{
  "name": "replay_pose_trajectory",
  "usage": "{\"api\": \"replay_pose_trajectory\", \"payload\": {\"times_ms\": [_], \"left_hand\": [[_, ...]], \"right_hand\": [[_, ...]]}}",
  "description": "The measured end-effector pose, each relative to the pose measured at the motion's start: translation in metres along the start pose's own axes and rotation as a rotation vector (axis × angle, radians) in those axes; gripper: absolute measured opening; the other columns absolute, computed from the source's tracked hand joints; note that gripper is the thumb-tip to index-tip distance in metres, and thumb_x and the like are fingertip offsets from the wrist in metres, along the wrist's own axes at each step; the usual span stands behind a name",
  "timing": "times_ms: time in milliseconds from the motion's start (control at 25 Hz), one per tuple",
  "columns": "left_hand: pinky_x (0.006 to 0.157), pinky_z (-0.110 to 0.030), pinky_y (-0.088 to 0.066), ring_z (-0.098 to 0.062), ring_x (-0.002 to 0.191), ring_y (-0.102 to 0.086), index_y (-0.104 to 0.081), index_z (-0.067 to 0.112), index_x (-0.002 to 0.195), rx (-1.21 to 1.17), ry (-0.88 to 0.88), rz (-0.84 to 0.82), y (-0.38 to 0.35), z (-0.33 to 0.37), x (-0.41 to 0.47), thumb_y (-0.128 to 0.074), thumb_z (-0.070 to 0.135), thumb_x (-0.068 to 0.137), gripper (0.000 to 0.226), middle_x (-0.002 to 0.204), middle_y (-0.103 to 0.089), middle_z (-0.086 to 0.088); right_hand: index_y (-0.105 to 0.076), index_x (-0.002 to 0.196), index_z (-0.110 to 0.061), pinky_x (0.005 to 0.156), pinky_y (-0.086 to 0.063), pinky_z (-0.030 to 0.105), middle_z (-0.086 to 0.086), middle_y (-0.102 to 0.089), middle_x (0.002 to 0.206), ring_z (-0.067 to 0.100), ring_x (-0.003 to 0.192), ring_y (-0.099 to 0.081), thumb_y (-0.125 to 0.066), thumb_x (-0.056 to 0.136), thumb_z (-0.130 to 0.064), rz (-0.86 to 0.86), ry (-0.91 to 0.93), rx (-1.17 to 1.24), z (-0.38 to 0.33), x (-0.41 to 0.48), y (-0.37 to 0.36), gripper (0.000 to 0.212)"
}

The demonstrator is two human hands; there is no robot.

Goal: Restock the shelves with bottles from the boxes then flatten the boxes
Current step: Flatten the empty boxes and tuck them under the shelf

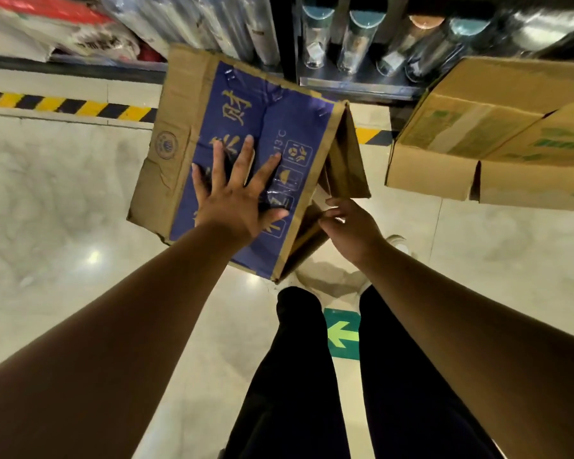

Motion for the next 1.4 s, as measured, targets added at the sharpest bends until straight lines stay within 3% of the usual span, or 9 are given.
{"api": "replay_pose_trajectory", "payload": {"times_ms": [360,600,720,800,920,1000,1160,1280,1400], "left_hand": [[0.116,-0.066,0.005,-0.037,0.151,0.020,0.017,0.058,0.148,-0.045,-0.052,0.014,0.003,-0.036,0.023,-0.024,0.094,0.073,0.093,0.166,0.018,0.008],[0.118,-0.065,0.004,-0.036,0.151,0.019,0.009,0.053,0.153,-0.058,-0.031,-0.023,0.018,-0.036,0.034,-0.027,0.087,0.069,0.097,0.167,0.017,0.009],[0.117,-0.067,0.003,-0.036,0.151,0.021,0.010,0.053,0.153,-0.056,-0.031,-0.032,0.021,-0.020,0.041,-0.029,0.087,0.072,0.096,0.166,0.020,0.009],[0.117,-0.067,0.005,-0.038,0.150,0.022,0.013,0.052,0.152,-0.013,-0.009,-0.042,0.016,-0.004,0.041,-0.036,0.083,0.079,0.093,0.165,0.023,0.008],[0.116,-0.068,0.007,-0.039,0.149,0.022,0.011,0.051,0.153,-0.020,-0.001,-0.006,0.006,0.005,0.035,-0.037,0.081,0.082,0.091,0.165,0.022,0.007],[0.115,-0.068,0.006,-0.040,0.150,0.020,0.007,0.051,0.154,-0.062,-0.019,0.031,0.004,0.000,0.031,-0.033,0.084,0.077,0.093,0.166,0.018,0.006],[0.114,-0.068,0.008,-0.039,0.150,0.020,0.004,0.052,0.154,-0.096,-0.029,0.062,-0.001,-0.004,0.031,-0.026,0.087,0.071,0.094,0.167,0.016,0.007],[0.114,-0.067,0.009,-0.038,0.151,0.020,0.002,0.054,0.153,-0.120,-0.028,0.092,0.000,-0.002,0.033,-0.026,0.088,0.069,0.094,0.167,0.015,0.008],[0.114,-0.067,0.010,-0.038,0.151,0.018,-0.002,0.053,0.154,-0.152,-0.037,0.119,0.002,-0.005,0.031,-0.029,0.089,0.071,0.095,0.168,0.011,0.008]], "right_hand": [[-0.066,0.108,-0.024,0.079,-0.048,0.028,-0.008,-0.065,0.089,0.012,0.086,-0.063,-0.066,0.090,-0.023,0.044,0.041,0.234,0.011,0.034,0.003,0.018],[-0.066,0.114,-0.022,0.073,-0.047,0.019,-0.003,-0.071,0.102,0.012,0.088,-0.063,-0.072,0.088,-0.027,-0.219,-0.036,-0.175,0.068,0.008,-0.016,0.027],[-0.065,0.121,-0.024,0.091,-0.049,0.030,-0.002,-0.068,0.117,0.020,0.107,-0.062,-0.071,0.089,-0.027,-0.334,-0.150,-0.277,0.083,-0.008,-0.029,0.033],[-0.063,0.123,-0.027,0.086,-0.048,0.029,-0.001,-0.064,0.120,0.021,0.108,-0.061,-0.072,0.088,-0.031,-0.346,-0.172,-0.380,0.081,0.006,-0.029,0.036],[-0.058,0.127,-0.017,0.065,-0.050,0.023,0.012,-0.063,0.123,0.022,0.084,-0.065,-0.071,0.089,-0.014,-0.268,-0.251,0.092,0.065,0.038,-0.029,0.041],[-0.052,0.133,-0.013,0.071,-0.051,0.025,0.016,-0.059,0.128,0.025,0.092,-0.063,-0.059,0.095,-0.007,-0.167,-0.309,0.413,0.053,0.056,-0.028,0.039],[-0.046,0.138,-0.020,0.107,-0.043,0.048,0.007,-0.056,0.138,0.031,0.121,-0.055,-0.054,0.095,-0.052,-0.108,-0.493,0.732,0.050,0.076,-0.050,0.054],[-0.036,0.148,-0.028,0.112,-0.032,0.059,0.005,-0.049,0.148,0.033,0.134,-0.047,-0.057,0.067,-0.085,-0.253,-0.483,0.900,0.051,0.092,-0.076,0.101],[-0.039,0.147,-0.025,0.110,-0.035,0.058,0.009,-0.054,0.143,0.033,0.130,-0.051,-0.065,0.059,-0.082,-0.354,-0.434,0.972,0.048,0.096,-0.078,0.108]]}}
Point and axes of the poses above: each hand's wrist, its own x-axis towards the middle knuckle, its own y-axis out of the back of the hand, z = x × y, the point moved 8 cm from there along x, towards the middle knuckle
